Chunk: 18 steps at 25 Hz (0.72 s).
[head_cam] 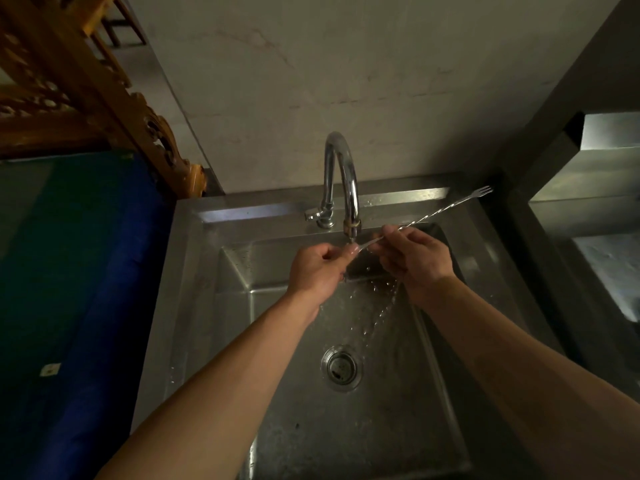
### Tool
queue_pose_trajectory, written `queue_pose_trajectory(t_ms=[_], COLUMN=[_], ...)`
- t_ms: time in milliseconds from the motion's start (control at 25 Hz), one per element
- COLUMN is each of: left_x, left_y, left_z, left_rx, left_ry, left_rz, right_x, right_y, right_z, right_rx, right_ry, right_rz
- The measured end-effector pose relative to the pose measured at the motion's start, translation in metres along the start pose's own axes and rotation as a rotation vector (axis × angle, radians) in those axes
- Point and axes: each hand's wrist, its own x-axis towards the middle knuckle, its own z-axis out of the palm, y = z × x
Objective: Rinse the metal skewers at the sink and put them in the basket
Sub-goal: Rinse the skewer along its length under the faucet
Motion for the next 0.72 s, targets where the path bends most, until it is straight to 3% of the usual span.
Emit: queue_pose_trajectory(t_ms=[160, 280, 520, 720], left_x=[0.001, -0.002, -0.028, -0.047], left_y=[0.004, 0.000, -0.030, -0.045], left_z=[-0.003, -0.016, -0.109, -0.152], left_rx=[-0.034, 0.136, 0.243, 0.276], left_ry=[-0.009, -0.040, 0.044, 0.049], left_rz=[0.032, 0.055, -0.015, -0.043], right_x=[-0.004, -0.006, 0.000, -0.005], right_y=[0.005, 0.009, 0.010, 0.028], right_z=[0.006, 0.012, 0.018, 0.036], right_rx=[0.019, 0.002, 0.056, 0.065], right_ry=[-0.042, -0.067, 0.038, 0.023], right_rz=[0.012, 0.051, 0.082, 0.124])
